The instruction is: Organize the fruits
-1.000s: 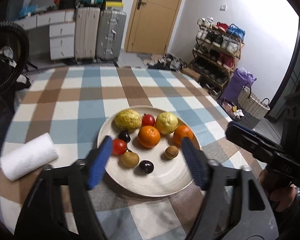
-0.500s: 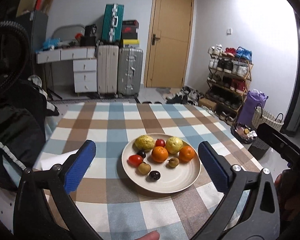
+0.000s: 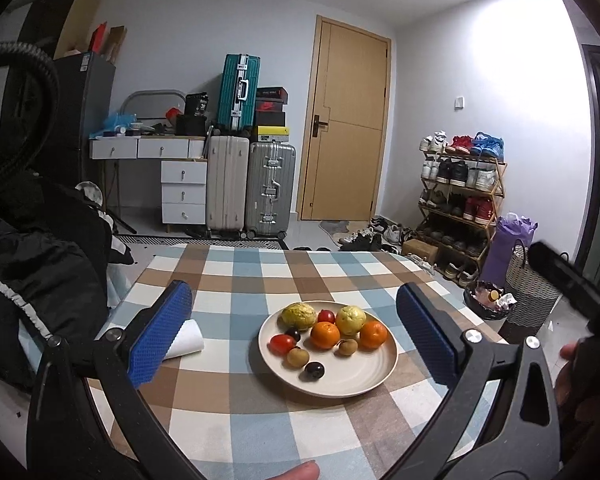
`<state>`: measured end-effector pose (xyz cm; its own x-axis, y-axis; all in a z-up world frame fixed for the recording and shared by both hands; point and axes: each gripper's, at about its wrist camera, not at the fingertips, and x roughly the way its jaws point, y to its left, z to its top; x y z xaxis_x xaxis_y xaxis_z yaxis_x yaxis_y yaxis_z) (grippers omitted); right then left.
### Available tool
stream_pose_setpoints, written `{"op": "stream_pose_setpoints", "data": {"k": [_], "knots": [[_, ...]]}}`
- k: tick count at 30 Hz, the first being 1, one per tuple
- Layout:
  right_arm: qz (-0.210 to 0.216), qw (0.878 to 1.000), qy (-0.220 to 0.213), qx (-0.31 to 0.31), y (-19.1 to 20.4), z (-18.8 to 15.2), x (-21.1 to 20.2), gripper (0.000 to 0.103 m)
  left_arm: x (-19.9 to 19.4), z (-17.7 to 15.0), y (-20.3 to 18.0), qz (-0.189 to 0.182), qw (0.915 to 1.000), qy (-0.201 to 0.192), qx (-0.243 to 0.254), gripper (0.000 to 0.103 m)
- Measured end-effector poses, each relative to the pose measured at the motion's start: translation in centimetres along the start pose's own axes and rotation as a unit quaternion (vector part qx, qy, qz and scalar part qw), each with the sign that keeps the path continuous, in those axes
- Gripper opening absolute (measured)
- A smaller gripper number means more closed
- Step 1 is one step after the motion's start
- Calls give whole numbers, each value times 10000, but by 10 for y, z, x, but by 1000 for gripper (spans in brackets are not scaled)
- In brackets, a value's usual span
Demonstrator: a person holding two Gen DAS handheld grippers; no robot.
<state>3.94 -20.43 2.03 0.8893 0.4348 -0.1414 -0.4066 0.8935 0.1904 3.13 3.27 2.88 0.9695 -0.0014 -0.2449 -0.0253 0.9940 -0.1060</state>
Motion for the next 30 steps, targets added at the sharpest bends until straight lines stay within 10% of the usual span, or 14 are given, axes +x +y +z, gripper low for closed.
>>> {"op": "stream_pose_setpoints", "data": {"k": [10, 30], "knots": [[-387, 9978, -515, -182, 4, -3, -28, 103, -2, -27, 13, 164, 9997, -106, 131, 102], [-903, 9947, -71, -482, -4, -66, 3, 103, 49, -76, 37, 453, 9989, -25, 73, 102]]}}
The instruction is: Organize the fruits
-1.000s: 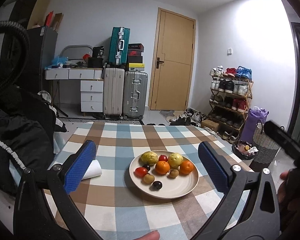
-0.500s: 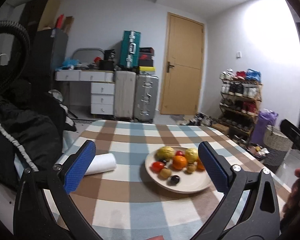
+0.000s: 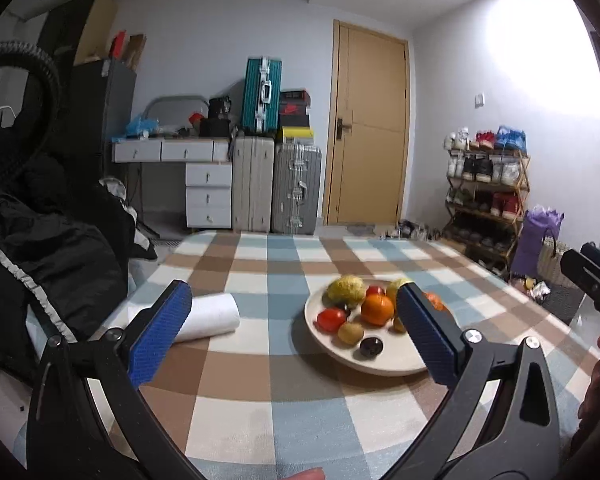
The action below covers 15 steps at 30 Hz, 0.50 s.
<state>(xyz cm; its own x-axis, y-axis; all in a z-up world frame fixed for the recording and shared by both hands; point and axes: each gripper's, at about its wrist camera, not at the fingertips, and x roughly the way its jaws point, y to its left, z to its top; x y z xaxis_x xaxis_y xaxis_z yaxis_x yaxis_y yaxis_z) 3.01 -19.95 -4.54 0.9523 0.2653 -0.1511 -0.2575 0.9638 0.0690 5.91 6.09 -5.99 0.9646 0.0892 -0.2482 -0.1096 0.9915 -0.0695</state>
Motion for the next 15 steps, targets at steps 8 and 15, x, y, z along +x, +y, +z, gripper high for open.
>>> {"op": "stream_pose_setpoints", "data": {"k": [8, 15], "knots": [[-104, 9993, 165, -328, 6, -17, 18, 103, 27, -7, -13, 33, 9986, 437, 281, 102], [-75, 9979, 588, -242, 2, -26, 37, 103, 26, -9, -18, -31, 9989, 327, 348, 102]]}}
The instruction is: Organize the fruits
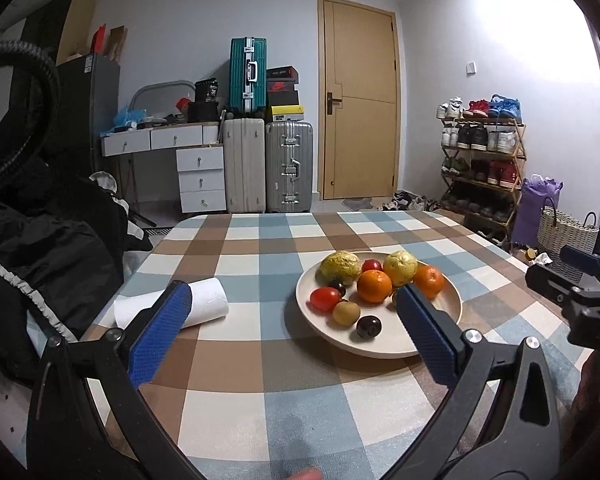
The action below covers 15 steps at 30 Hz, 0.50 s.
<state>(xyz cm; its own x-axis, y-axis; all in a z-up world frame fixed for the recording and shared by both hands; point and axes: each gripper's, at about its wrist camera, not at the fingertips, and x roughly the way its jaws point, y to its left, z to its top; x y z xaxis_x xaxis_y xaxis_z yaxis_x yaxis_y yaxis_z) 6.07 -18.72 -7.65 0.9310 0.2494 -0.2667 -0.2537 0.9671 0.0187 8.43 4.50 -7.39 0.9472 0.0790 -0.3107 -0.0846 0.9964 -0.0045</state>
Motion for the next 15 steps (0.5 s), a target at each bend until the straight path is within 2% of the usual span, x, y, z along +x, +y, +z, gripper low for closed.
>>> {"op": "stream_pose_setpoints", "data": {"k": [2, 4, 6, 10, 15], "knots": [[-51, 9993, 357, 19, -1, -1, 13, 103, 0, -1, -1, 2, 10000, -7, 4, 102], [-99, 9987, 493, 45, -2, -2, 20, 103, -2, 0, -2, 7, 10000, -6, -5, 102], [-198, 9986, 484, 41, -2, -3, 20, 103, -4, 0, -3, 9, 10000, -8, -3, 102], [-142, 9997, 191, -64, 1, -5, 11, 103, -3, -1, -4, 6, 10000, -4, -6, 102], [-38, 9996, 256, -72, 1, -2, 12, 103, -2, -1, -4, 9, 10000, -10, -7, 102]]}}
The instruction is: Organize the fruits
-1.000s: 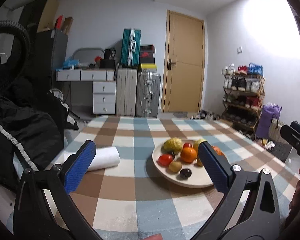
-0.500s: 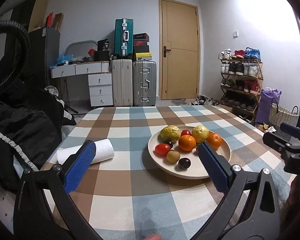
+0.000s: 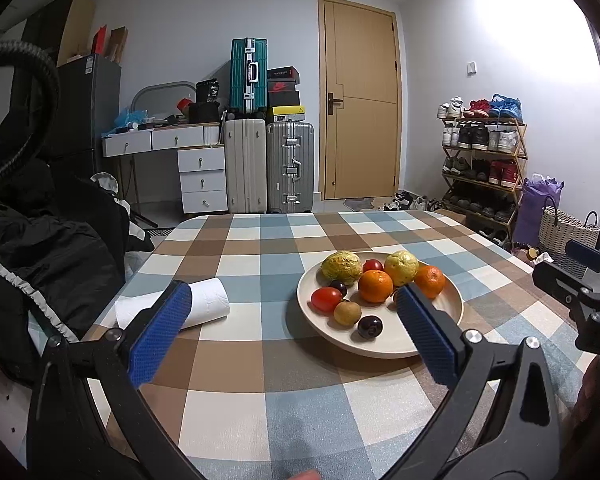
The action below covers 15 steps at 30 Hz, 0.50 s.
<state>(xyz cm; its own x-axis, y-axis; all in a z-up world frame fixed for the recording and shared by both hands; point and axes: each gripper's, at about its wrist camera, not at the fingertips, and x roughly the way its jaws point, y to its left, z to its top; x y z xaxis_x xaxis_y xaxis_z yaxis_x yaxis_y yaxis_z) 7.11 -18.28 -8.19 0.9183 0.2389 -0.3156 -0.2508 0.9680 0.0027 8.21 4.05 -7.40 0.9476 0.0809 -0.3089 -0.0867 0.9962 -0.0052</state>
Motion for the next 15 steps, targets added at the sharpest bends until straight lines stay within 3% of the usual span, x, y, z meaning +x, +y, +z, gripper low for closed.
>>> {"op": "stream_pose_setpoints", "data": {"k": [15], "knots": [[23, 10000, -25, -15, 2, 1, -3, 103, -2, 0, 1, -3, 10000, -3, 4, 102]]}}
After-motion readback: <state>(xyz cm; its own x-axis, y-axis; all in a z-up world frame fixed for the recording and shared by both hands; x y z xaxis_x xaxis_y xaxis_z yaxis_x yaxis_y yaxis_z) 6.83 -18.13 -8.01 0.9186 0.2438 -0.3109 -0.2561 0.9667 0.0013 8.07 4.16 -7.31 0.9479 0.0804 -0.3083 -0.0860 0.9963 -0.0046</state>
